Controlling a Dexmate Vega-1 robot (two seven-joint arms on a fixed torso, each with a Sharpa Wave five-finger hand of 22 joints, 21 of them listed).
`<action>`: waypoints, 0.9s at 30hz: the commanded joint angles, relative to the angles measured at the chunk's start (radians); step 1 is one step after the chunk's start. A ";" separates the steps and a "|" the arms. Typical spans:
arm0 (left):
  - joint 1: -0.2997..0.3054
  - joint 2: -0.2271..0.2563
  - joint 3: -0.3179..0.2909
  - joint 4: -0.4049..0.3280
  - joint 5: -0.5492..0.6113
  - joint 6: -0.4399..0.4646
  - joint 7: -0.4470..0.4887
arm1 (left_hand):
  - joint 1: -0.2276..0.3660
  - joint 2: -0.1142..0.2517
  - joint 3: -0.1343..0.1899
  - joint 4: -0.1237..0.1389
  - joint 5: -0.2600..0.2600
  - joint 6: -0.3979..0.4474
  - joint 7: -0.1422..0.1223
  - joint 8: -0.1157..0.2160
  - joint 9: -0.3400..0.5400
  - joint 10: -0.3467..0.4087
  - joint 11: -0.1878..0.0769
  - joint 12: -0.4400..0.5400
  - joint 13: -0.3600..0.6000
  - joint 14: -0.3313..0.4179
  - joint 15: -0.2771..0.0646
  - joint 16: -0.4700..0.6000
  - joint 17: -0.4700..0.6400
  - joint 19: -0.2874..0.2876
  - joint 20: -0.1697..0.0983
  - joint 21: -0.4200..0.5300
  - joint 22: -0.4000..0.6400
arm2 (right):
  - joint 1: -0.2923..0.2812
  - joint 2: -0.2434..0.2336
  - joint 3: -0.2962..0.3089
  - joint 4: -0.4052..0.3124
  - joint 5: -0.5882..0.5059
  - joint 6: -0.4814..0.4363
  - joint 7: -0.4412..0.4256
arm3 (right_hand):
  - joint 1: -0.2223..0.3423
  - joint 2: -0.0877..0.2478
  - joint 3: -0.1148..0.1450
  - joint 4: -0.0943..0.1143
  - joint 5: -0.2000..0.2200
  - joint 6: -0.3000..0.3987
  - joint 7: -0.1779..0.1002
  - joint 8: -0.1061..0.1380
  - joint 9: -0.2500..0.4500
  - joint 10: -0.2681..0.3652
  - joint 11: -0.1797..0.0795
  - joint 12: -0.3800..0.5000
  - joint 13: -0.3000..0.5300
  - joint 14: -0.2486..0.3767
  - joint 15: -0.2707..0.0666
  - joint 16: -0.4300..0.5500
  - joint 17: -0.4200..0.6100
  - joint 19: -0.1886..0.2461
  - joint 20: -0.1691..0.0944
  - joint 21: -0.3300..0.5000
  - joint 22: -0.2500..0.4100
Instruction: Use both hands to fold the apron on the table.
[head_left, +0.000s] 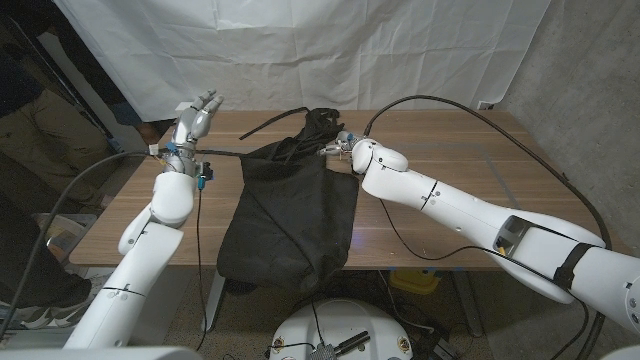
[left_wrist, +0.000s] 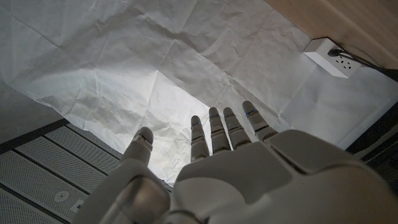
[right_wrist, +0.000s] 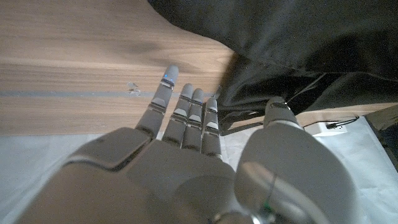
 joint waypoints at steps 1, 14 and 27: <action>-0.035 -0.070 -0.045 0.044 -0.030 -0.014 -0.079 | -0.009 0.007 -0.006 0.001 0.000 0.000 0.010 0.008 0.000 0.007 0.006 0.007 0.001 0.008 0.009 0.005 0.003 0.002 0.006 0.000 0.001 | 0.022 0.000 -0.085 -0.014 -0.061 -0.176 0.021 | -0.012 -0.009 -0.010 -0.001 0.012 0.003 -0.007 0.001 0.003 0.010 -0.009 0.010 0.005 0.009 -0.009 0.012 0.006 -0.007 0.002 -0.011 0.002; -0.069 -0.086 -0.042 0.081 -0.026 -0.043 -0.098 | -0.027 0.013 -0.013 0.013 0.000 0.006 0.017 0.011 0.001 0.008 0.010 0.008 0.001 0.004 0.008 0.006 0.006 0.000 0.003 -0.002 0.003 | 0.084 0.016 -0.190 0.002 -0.056 -0.326 0.075 | 0.015 -0.005 -0.004 -0.021 0.032 -0.010 -0.021 -0.003 0.004 -0.017 -0.018 0.009 0.013 -0.018 -0.020 0.010 0.018 -0.026 -0.010 -0.033 0.004; -0.105 -0.082 -0.025 0.129 -0.033 -0.072 -0.105 | -0.050 0.019 -0.022 0.029 0.001 0.009 0.022 0.012 0.001 0.000 0.011 0.006 0.002 -0.001 0.006 0.007 0.009 -0.006 -0.001 -0.006 0.004 | 0.114 0.037 -0.274 0.013 -0.057 -0.403 0.025 | 0.072 -0.018 -0.014 -0.056 0.093 0.104 -0.042 0.036 0.010 0.116 -0.041 0.106 0.051 0.124 -0.072 0.127 0.109 0.024 -0.034 -0.051 0.010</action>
